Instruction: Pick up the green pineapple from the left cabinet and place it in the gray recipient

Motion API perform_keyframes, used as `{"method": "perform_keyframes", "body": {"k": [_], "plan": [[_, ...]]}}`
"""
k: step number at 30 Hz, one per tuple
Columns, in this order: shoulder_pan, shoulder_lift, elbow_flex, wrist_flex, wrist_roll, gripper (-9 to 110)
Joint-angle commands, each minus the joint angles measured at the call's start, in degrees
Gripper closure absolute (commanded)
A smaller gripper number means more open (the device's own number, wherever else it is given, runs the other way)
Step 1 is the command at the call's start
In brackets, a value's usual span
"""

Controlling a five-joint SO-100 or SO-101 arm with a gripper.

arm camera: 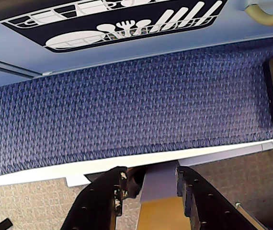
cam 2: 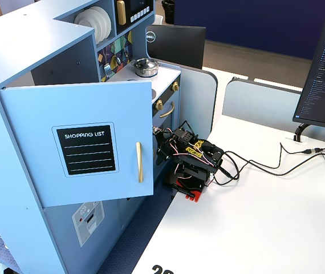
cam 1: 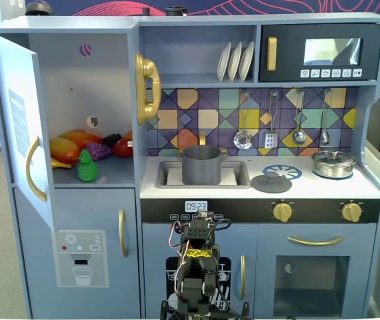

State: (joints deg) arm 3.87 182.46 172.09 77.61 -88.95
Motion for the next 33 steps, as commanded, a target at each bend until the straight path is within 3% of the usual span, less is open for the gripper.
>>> {"method": "perform_keyframes", "body": {"k": [1,13,16,18,21,24,27,28,33], "plan": [[1.49,-0.35,-0.09,10.02,2.37,99],[-0.62,-0.35,-0.09,10.02,2.20,101],[-7.29,-0.44,-0.70,7.03,-1.14,101],[-18.81,-0.62,-4.57,4.04,1.41,101],[-38.23,-3.52,-14.85,-5.98,5.54,102],[-49.22,-5.63,-20.48,-26.10,3.16,102],[-52.38,-10.63,-21.45,-52.03,0.70,100],[-52.38,-13.10,-22.85,-55.90,-0.62,98],[-47.99,-17.67,-28.83,-56.25,-0.97,82]]}}
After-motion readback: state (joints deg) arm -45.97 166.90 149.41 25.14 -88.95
